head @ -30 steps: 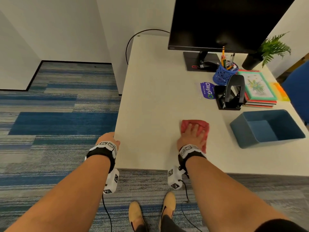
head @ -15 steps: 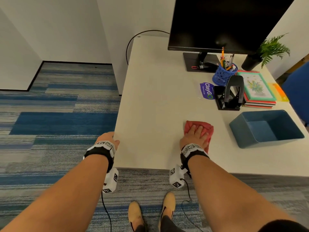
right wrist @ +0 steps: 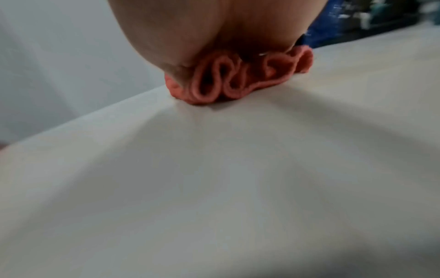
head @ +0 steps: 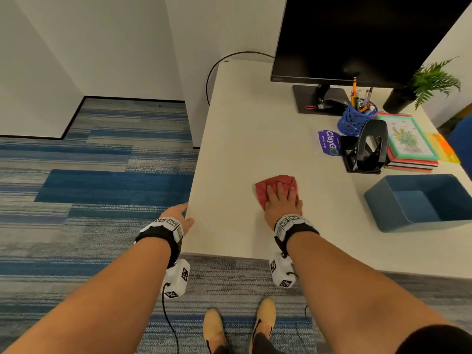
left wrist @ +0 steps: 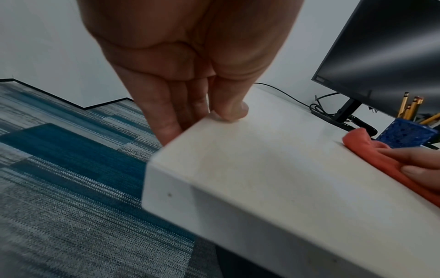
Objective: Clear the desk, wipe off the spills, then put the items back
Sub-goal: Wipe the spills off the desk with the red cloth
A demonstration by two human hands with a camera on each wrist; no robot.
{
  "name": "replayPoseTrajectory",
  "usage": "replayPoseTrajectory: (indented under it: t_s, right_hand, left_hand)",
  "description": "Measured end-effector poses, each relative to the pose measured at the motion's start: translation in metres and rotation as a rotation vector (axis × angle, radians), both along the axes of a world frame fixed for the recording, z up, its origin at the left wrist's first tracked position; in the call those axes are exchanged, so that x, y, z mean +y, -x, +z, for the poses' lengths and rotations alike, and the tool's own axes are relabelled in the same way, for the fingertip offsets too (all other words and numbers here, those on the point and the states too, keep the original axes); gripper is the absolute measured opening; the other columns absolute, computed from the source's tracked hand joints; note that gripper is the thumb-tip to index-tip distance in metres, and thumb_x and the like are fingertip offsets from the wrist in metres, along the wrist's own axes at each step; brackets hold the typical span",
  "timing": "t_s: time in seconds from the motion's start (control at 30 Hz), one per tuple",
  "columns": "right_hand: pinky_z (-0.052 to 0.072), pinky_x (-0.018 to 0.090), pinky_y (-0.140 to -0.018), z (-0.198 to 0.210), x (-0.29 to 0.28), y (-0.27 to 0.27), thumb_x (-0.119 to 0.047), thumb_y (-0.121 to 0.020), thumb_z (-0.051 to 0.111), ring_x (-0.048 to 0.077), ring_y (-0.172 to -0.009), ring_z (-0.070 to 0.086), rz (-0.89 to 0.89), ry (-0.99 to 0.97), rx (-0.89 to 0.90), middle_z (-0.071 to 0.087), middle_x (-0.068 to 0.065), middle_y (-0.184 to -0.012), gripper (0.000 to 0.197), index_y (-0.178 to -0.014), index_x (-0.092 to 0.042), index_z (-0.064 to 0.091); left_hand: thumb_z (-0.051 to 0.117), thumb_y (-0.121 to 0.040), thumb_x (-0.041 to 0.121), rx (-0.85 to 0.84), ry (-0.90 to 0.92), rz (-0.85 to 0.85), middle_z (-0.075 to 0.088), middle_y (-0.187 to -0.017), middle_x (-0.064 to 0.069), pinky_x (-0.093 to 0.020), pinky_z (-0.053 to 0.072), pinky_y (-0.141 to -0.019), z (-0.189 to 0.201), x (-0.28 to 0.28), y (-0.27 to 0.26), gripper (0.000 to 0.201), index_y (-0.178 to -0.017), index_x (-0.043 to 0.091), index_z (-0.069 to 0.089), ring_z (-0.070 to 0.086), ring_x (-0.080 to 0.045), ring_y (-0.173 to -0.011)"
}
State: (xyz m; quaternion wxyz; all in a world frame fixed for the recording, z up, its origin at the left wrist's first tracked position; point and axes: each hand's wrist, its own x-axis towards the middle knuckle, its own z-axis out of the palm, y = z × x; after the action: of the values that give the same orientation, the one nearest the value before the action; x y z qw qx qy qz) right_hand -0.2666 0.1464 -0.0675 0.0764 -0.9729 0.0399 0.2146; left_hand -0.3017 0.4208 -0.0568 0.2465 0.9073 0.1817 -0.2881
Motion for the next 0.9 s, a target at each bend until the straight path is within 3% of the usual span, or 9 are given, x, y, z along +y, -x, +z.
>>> replayPoseTrajectory:
  t_s: [0.07,0.17,0.33,0.4,0.47,0.57,0.63,0.8,0.9]
  right_hand:
    - [0.002,0.056,-0.118,0.001,0.022,-0.004,-0.032,-0.098,0.029,0.037,-0.147,-0.011,0.039,-0.019,0.014,-0.008,-0.002,-0.162,0.061,-0.153,-0.034,0.003]
    - [0.001,0.057,-0.117,0.001,0.063,0.0,-0.025,-0.095,0.038,0.038,-0.146,-0.014,0.307,-0.036,0.034,-0.01,0.001,-0.162,0.069,-0.153,-0.033,0.002]
    - [-0.002,0.054,-0.119,-0.007,0.075,0.033,-0.023,-0.098,0.036,0.033,-0.147,-0.012,0.682,-0.098,0.041,-0.003,0.001,-0.162,0.062,-0.154,-0.029,0.011]
    - [0.001,0.054,-0.119,-0.018,0.053,0.025,-0.031,-0.097,0.024,0.035,-0.147,-0.009,0.692,-0.067,0.051,0.001,0.003,-0.162,0.058,-0.154,-0.027,0.012]
    - [0.007,0.057,-0.118,-0.02,0.037,0.01,-0.041,-0.088,0.007,0.038,-0.147,-0.007,0.577,-0.015,0.034,0.003,0.005,-0.162,0.068,-0.154,-0.026,0.009]
    - [0.002,0.054,-0.119,-0.01,0.047,-0.007,-0.032,-0.097,0.026,0.037,-0.147,-0.011,0.324,0.006,0.048,-0.007,0.001,-0.162,0.062,-0.154,-0.029,0.001]
    - [-0.001,0.054,-0.119,0.0,0.068,-0.012,-0.024,-0.095,0.036,0.037,-0.146,-0.015,0.285,-0.002,0.06,-0.013,0.0,-0.161,0.07,-0.153,-0.032,-0.002]
    - [-0.007,0.053,-0.116,-0.003,0.11,0.014,-0.018,-0.091,0.042,0.035,-0.146,-0.017,0.585,-0.047,0.05,-0.013,-0.001,-0.161,0.077,-0.153,-0.035,0.0]
    - [-0.007,0.05,-0.117,-0.008,0.092,0.03,-0.024,-0.098,0.037,0.033,-0.147,-0.015,0.727,-0.074,0.034,-0.008,-0.002,-0.162,0.064,-0.153,-0.034,0.006]
  left_hand:
    - [0.057,-0.091,0.019,0.039,0.044,-0.019,0.054,-0.137,-0.004,-0.034,0.046,-0.099,0.001,0.004,0.002,0.061,-0.146,0.029,0.033,0.054,-0.027,-0.12]
    - [0.055,-0.087,0.011,0.085,0.123,-0.019,0.056,-0.132,-0.005,-0.034,0.051,-0.089,0.002,0.006,0.004,0.069,-0.146,0.034,0.029,0.058,-0.029,-0.112]
    - [0.057,-0.088,0.013,0.082,0.065,-0.021,0.052,-0.138,-0.006,-0.031,0.048,-0.094,-0.001,0.004,0.002,0.069,-0.149,0.029,0.03,0.056,-0.027,-0.117]
    - [0.057,-0.088,0.011,0.091,0.029,-0.014,0.045,-0.145,-0.005,-0.03,0.046,-0.095,-0.002,0.002,0.002,0.072,-0.15,0.03,0.026,0.054,-0.027,-0.12]
    - [0.056,-0.088,0.011,0.081,0.01,-0.007,0.042,-0.147,-0.004,-0.029,0.046,-0.093,-0.003,0.001,0.002,0.072,-0.15,0.032,0.024,0.055,-0.026,-0.115]
    - [0.055,-0.089,0.01,0.07,0.013,-0.002,0.045,-0.144,-0.002,-0.029,0.045,-0.094,-0.005,0.002,0.002,0.071,-0.15,0.031,0.025,0.054,-0.026,-0.117]
    - [0.054,-0.089,0.009,0.064,0.015,-0.005,0.05,-0.14,-0.002,-0.028,0.046,-0.093,-0.006,0.002,0.003,0.071,-0.149,0.032,0.025,0.055,-0.026,-0.118]
    - [0.052,-0.087,0.009,0.029,0.012,-0.016,0.06,-0.126,-0.004,-0.025,0.047,-0.084,-0.007,0.002,0.005,0.066,-0.145,0.034,0.033,0.06,-0.026,-0.109]
    - [0.054,-0.085,0.009,0.029,0.014,-0.024,0.06,-0.128,-0.003,-0.025,0.049,-0.083,-0.006,0.002,0.003,0.067,-0.145,0.034,0.035,0.06,-0.026,-0.108]
